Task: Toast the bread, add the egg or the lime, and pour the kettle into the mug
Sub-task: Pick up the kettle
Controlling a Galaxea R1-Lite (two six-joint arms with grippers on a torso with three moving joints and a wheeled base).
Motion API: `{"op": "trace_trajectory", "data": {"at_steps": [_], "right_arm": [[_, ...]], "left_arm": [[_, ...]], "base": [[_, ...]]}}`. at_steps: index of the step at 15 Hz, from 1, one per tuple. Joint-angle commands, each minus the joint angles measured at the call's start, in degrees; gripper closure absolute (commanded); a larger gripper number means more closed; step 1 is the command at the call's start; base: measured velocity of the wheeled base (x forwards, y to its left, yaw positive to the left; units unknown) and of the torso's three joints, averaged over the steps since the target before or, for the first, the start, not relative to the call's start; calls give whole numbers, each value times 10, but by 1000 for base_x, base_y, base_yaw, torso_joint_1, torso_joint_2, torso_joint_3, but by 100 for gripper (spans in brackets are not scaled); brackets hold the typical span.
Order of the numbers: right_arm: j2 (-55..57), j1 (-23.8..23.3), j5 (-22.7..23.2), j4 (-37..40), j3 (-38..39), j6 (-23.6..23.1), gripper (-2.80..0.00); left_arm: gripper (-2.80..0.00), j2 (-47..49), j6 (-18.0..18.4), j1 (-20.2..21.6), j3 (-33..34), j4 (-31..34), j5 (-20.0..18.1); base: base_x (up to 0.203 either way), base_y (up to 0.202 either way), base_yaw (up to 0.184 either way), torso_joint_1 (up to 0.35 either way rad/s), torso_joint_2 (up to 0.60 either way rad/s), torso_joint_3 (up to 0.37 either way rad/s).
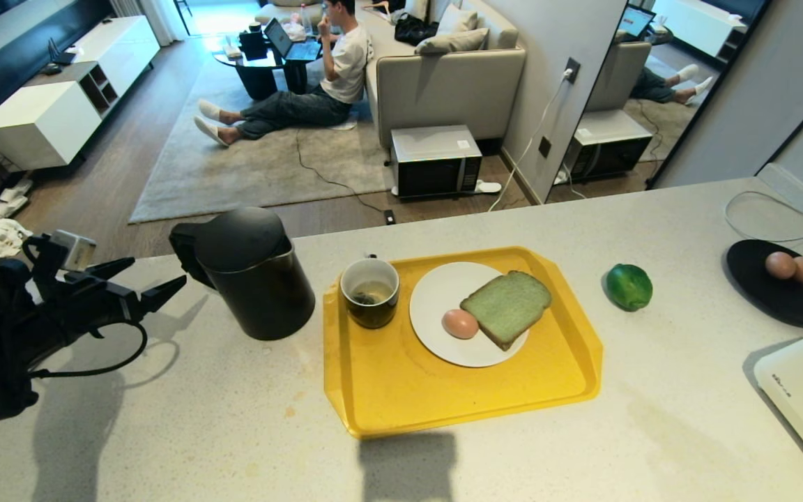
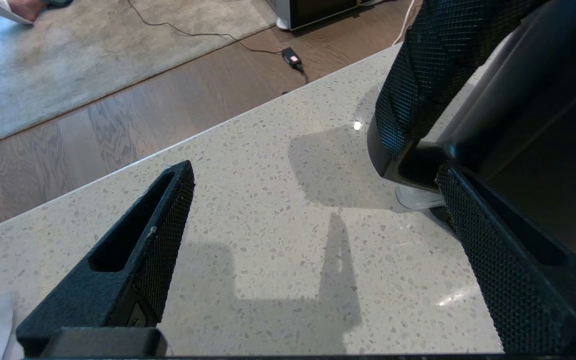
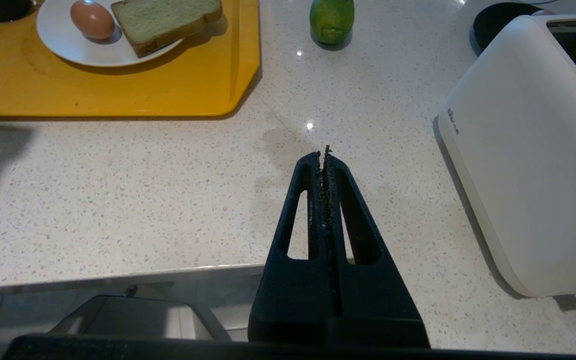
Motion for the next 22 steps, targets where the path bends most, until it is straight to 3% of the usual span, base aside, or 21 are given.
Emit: {"op": "trace_trajectory", "data": {"at_steps": [1, 15, 22], "right_arm": [[1, 0, 0, 0, 1, 0, 0], [1, 0, 0, 0, 1, 0, 0], [1, 0, 0, 0, 1, 0, 0]], "left_arm": [[-280, 11, -1, -11, -10, -1, 9], [-280, 46, -9, -45, -100, 33, 41], [-280, 49, -20, -65, -110, 36, 42]], "base": [[0, 0, 0, 0, 0, 0], [0, 0, 0, 0, 0, 0], [0, 0, 0, 0, 0, 0]]}}
